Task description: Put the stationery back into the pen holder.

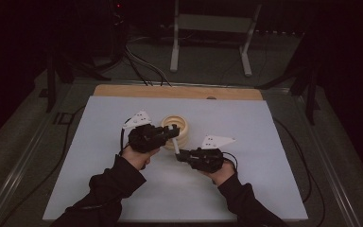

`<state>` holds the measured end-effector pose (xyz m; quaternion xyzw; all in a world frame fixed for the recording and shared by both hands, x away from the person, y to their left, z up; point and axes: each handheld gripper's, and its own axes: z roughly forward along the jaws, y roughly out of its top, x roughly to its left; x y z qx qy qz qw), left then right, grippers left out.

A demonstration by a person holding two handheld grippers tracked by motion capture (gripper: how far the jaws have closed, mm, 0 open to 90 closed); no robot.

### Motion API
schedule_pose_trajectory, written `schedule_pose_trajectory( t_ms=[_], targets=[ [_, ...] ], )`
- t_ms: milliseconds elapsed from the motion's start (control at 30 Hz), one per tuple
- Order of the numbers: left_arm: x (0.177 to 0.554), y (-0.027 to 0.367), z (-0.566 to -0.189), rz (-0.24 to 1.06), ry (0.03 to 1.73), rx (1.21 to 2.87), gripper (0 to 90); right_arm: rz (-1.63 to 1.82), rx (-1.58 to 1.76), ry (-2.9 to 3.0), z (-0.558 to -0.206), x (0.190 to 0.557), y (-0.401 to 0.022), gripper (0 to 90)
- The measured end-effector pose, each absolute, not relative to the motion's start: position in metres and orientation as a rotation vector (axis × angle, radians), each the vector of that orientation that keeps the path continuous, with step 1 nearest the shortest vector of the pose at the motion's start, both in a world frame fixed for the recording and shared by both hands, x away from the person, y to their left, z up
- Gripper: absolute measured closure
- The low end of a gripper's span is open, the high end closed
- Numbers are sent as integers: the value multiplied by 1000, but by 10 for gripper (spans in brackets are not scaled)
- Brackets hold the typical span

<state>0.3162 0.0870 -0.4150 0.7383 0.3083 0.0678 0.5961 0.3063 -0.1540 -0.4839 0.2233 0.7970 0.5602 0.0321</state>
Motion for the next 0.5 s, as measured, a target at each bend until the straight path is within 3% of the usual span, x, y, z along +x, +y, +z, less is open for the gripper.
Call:
schedule_pose_trajectory(
  t_ms=[500],
  targets=[
    [318, 88, -392, 195, 662, 1710, 797, 1667, 591, 2372, -465, 309, -148, 781]
  ],
)
